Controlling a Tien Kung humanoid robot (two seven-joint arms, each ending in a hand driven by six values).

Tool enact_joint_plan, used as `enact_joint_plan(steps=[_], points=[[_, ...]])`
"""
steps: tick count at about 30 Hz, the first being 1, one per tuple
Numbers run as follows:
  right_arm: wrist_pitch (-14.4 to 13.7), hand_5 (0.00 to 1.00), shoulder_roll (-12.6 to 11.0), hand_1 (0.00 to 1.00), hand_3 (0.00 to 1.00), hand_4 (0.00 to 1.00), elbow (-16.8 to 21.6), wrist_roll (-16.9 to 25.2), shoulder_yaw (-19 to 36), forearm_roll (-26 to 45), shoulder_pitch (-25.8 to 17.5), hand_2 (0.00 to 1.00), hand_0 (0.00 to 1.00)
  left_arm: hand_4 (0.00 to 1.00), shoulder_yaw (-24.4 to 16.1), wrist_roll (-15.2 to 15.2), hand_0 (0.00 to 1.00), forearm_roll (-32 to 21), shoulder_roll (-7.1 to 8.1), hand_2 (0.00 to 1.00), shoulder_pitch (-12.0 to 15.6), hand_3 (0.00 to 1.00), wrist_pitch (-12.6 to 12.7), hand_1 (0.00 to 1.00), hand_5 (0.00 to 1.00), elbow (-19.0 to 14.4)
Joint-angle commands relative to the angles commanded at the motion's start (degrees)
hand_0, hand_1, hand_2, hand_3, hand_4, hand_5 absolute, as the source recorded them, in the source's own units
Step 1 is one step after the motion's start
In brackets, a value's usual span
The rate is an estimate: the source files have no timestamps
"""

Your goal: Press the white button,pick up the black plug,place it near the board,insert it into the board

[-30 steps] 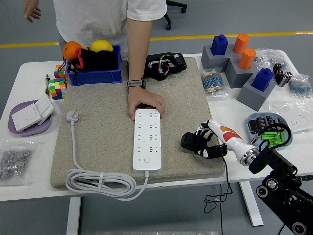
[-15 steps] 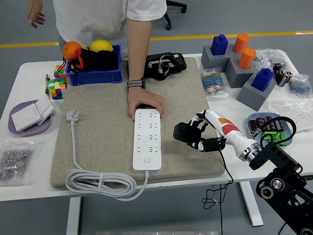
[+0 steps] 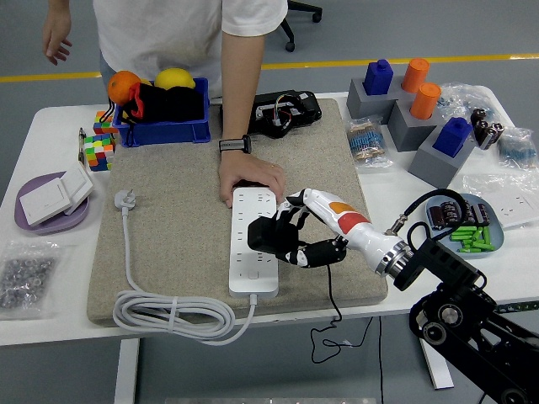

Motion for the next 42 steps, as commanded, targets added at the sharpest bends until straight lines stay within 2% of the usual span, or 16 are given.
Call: enact_joint_plan(steps=[7, 12, 25, 42], points=[[-0.48, 0.002, 1.41, 0.379, 0.398, 0.804, -5.93, -0.25, -3.99, -0.74, 4.14, 0.368, 0.401, 0.602, -0.26, 0.11, 0.833, 0.34, 0.10, 0.780, -0.06, 0.806, -0.02, 0.801, 0.503, 0.00], [-0.32, 0.002, 1.87, 0.377, 0.396, 0.806, -8.47, -1.07, -5.24, -2.35, 5.71, 0.366, 0.393, 0.602, -0.33, 0.14, 0.833, 0.41, 0.19, 0.780, -0.15, 0.806, -0.01, 0.801, 0.503, 0.00], [0.79, 0.002, 1.76, 0.370, 0.395, 0.814, -10.72, -2.44, -8.02, -3.56, 7.63, 0.363, 0.384, 0.602, -0.25, 0.11, 0.833, 0.24, 0.20, 0.778, -0.18, 0.806, 0.02, 0.801, 0.503, 0.00], [1.67, 0.002, 1.63, 0.360, 0.395, 0.819, -12.77, -3.15, -8.64, -4.85, 9.48, 0.358, 0.375, 0.602, -0.33, 0.16, 0.833, 0.24, 0.17, 0.779, -0.26, 0.805, 0.03, 0.801, 0.501, 0.00]])
